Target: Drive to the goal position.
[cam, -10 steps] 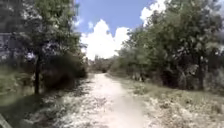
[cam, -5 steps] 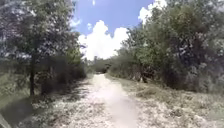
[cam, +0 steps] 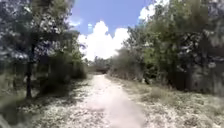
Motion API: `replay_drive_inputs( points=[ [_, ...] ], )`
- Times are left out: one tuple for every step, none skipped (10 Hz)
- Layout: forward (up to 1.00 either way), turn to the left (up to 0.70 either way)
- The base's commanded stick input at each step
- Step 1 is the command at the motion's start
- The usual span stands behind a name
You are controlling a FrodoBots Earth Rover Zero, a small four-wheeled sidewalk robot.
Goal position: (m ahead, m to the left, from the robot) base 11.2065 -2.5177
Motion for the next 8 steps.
replay_drive_inputs(
  points=[
    [0.42,0.4],
    [0.46,0.22],
    [0.49,0.04],
    [0.5,0.0],
    [0.5,0.0],
    [0.5,0.0],
    [0.5,0.0],
    [0.5,0.0]
  ],
)
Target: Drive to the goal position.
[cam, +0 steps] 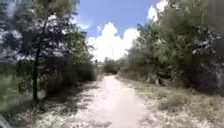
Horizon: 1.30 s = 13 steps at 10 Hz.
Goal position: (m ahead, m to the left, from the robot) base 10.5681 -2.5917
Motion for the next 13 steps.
replay_drive_inputs(
  points=[
    [0.5,0.0],
    [0.5,0.0],
    [0.5,0.0],
    [0.5,0.23],
    [0.5,0.5],
    [0.5,0.0],
    [0.5,0.0],
    [0.5,0.0],
    [0.5,0.0],
    [0.5,0.0],
    [0.5,0.0],
    [0.5,0.0],
    [0.5,0.0]
  ],
)
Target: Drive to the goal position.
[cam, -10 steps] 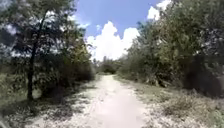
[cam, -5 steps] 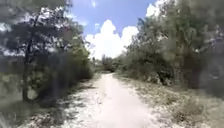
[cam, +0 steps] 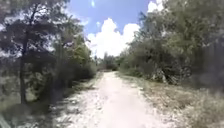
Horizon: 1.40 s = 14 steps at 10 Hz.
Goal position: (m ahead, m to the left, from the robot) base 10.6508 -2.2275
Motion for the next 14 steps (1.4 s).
replay_drive_inputs(
  points=[
    [0.5,0.0],
    [0.5,0.0],
    [0.5,0.0],
    [0.5,0.0],
    [0.5,0.0],
    [0.5,0.0],
    [0.5,0.0],
    [0.5,0.0],
    [0.5,0.0],
    [0.5,0.0],
    [0.5,0.0],
    [0.5,0.0],
    [0.5,0.0],
    [0.5,0.0]
  ],
)
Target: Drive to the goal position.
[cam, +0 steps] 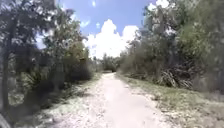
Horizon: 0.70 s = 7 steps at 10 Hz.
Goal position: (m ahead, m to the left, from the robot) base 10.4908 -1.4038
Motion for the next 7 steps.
replay_drive_inputs(
  points=[
    [0.5,0.0],
    [0.5,0.0],
    [0.5,0.0],
    [0.5,0.0],
    [0.5,0.0],
    [0.5,0.0],
    [0.5,0.0]
  ],
)
